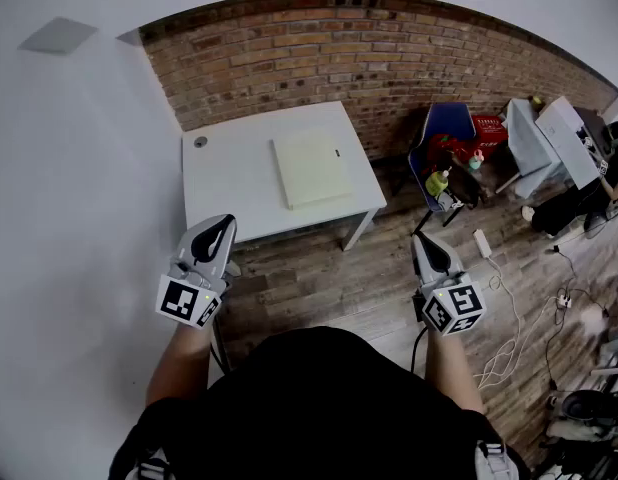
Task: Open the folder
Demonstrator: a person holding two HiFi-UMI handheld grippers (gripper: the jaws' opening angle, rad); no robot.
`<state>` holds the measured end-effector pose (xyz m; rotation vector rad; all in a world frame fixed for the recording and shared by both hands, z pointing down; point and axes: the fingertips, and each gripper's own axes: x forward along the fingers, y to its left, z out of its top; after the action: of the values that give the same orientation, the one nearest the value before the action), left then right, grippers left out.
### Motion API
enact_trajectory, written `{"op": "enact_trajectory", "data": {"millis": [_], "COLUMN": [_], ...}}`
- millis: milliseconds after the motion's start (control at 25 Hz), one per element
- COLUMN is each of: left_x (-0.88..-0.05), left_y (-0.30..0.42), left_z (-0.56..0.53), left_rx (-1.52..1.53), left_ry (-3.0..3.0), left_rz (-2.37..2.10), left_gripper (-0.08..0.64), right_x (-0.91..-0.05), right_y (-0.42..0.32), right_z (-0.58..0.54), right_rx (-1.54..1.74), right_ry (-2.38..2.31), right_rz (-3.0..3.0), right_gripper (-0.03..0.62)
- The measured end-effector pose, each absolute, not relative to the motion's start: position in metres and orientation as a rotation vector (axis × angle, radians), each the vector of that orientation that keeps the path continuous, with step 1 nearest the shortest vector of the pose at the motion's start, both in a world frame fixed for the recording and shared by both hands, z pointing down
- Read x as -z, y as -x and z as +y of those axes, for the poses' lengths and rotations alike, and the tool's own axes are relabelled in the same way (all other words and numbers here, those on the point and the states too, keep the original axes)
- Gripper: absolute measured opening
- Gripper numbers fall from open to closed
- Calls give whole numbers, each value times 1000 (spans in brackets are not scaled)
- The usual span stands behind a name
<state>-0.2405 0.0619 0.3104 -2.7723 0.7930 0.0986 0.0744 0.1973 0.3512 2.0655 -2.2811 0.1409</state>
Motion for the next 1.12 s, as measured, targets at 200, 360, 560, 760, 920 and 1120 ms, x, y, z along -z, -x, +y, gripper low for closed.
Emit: {"op": "enact_trajectory", "data": {"millis": [200,360,560,760,920,1120], "left_x": [-310,-323,-338,-341,-341,-359], "left_y": [188,146,110,99,95,93], "left_z": [80,89,99,101,93,79], "left_rx": [-67,-2,50,103,93,86], "left_ry": [2798,2812,2804,2790,2789,2820], "left_rz": [774,758,795,851,879,895], "left_gripper": [0,0,0,2,2,2], "right_x": [-354,-363,-377,-377,-379,-378], "right_y": [-117,-147,-187,-202,-204,-202], "right_z": [217,223,227,220,205,195], "right_rx": [-146,-162,-234,-254,-264,-235], "right_ry": [-2049,-2022,-2052,-2056,-2035,-2019], "right_rz": [-2287,-2302,-2321,-2355,-2375,-2385], "right_gripper": [3,3,3,3,3,2]}}
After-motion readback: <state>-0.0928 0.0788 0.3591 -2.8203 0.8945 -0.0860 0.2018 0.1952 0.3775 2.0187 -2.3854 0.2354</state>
